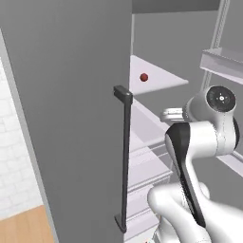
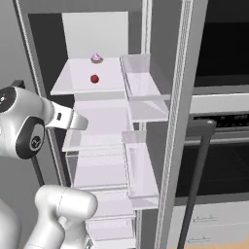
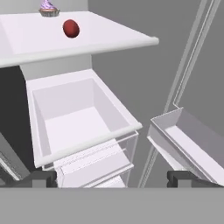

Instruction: Take the strawberry from the fridge and place it on top of the pancake, located on the dining counter.

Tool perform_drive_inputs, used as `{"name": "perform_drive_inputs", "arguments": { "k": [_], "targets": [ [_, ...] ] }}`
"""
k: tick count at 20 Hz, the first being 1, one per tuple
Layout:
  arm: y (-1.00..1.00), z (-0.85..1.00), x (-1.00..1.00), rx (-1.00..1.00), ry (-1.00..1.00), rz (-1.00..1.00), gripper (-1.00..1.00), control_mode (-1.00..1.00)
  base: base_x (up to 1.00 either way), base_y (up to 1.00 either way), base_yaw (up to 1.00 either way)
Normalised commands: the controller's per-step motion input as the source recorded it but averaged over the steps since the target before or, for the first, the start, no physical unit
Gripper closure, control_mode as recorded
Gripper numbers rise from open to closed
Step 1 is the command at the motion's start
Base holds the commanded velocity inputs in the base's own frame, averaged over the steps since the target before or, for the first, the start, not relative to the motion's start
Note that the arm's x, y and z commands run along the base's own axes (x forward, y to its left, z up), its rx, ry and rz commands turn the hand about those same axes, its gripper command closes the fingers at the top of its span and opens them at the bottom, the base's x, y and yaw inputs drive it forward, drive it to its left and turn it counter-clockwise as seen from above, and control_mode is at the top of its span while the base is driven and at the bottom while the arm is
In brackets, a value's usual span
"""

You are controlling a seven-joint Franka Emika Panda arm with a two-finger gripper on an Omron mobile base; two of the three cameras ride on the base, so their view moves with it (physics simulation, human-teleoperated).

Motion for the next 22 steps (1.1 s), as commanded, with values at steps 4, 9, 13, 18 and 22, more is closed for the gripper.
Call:
{"name": "perform_drive_inputs", "arguments": {
  "k": [4,9,13,18,22],
  "targets": [
    [0.00,0.00,0.00,0.00,0.00,0.00,-1.00,1.00,0.32,-0.30,0.18],
    [0.00,0.00,0.00,0.00,0.00,0.00,-1.00,1.00,0.33,-0.31,0.18],
    [0.00,0.00,0.00,0.00,0.00,0.00,-1.00,1.00,0.30,-0.11,0.15],
    [0.00,0.00,0.00,0.00,0.00,0.00,-1.00,1.00,0.30,0.00,0.11],
    [0.00,0.00,0.00,0.00,0.00,0.00,-1.00,1.00,0.43,0.00,0.02]
  ]
}}
